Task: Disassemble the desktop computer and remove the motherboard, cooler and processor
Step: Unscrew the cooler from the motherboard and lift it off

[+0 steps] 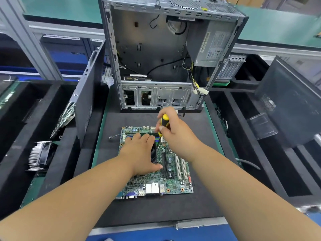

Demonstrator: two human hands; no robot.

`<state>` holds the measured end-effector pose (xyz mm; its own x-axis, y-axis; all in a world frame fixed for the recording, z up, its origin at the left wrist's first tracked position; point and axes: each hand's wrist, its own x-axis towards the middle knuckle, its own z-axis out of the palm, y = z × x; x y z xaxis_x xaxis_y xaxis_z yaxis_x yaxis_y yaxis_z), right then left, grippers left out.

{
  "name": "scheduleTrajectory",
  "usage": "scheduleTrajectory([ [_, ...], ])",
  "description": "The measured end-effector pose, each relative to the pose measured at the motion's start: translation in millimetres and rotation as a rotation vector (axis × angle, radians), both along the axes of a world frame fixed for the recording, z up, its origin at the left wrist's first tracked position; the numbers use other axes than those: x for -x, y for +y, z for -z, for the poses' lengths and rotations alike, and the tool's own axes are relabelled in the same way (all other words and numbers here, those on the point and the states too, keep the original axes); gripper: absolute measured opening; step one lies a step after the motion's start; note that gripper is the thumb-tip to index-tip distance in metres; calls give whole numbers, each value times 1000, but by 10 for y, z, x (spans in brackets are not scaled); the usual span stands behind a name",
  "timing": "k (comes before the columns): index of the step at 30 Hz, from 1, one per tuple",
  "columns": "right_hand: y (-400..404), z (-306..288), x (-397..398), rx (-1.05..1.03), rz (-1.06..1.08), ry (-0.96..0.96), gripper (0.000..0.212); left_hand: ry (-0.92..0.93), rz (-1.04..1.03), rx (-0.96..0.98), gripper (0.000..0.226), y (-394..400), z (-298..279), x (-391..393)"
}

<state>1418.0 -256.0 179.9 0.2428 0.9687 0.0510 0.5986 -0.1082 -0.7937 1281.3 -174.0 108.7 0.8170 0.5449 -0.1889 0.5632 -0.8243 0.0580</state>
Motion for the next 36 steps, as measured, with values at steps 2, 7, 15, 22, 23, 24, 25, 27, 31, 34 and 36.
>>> scheduleTrajectory([
  [2, 18, 56, 49, -44, 60, 198, 4, 21, 5, -16, 96, -6, 9, -18],
  [7, 155, 167, 250, -244, 113, 561, 36, 90, 38, -26, 96, 13, -5, -78],
  [15, 454, 62, -17, -109, 24, 918, 23, 142, 52, 7, 103, 78, -19, -123],
  [22, 404, 207, 29, -214, 255, 824, 28, 142, 58, 66, 102, 110, -51, -146],
  [23, 416, 228, 63, -236, 289, 842, 28, 136, 59, 74, 101, 113, -51, -147],
  [24, 429, 246, 105, -249, 306, 836, 31, 129, 57, 82, 100, 113, -53, -147],
  [25, 433, 255, 153, -253, 315, 796, 35, 123, 56, 86, 99, 113, -52, -146],
  [27, 447, 266, 207, -274, 285, 749, 44, 115, 55, 79, 96, 109, -48, -143],
  [31, 536, 195, 47, -160, -57, 964, 46, 141, 68, 51, 93, 106, -48, -136],
  [34, 589, 120, -115, -54, -187, 1022, 38, 153, 72, 52, 99, 113, -60, -150],
  [36, 558, 129, -122, -69, -112, 1005, 25, 155, 63, 70, 102, 121, -60, -154],
])
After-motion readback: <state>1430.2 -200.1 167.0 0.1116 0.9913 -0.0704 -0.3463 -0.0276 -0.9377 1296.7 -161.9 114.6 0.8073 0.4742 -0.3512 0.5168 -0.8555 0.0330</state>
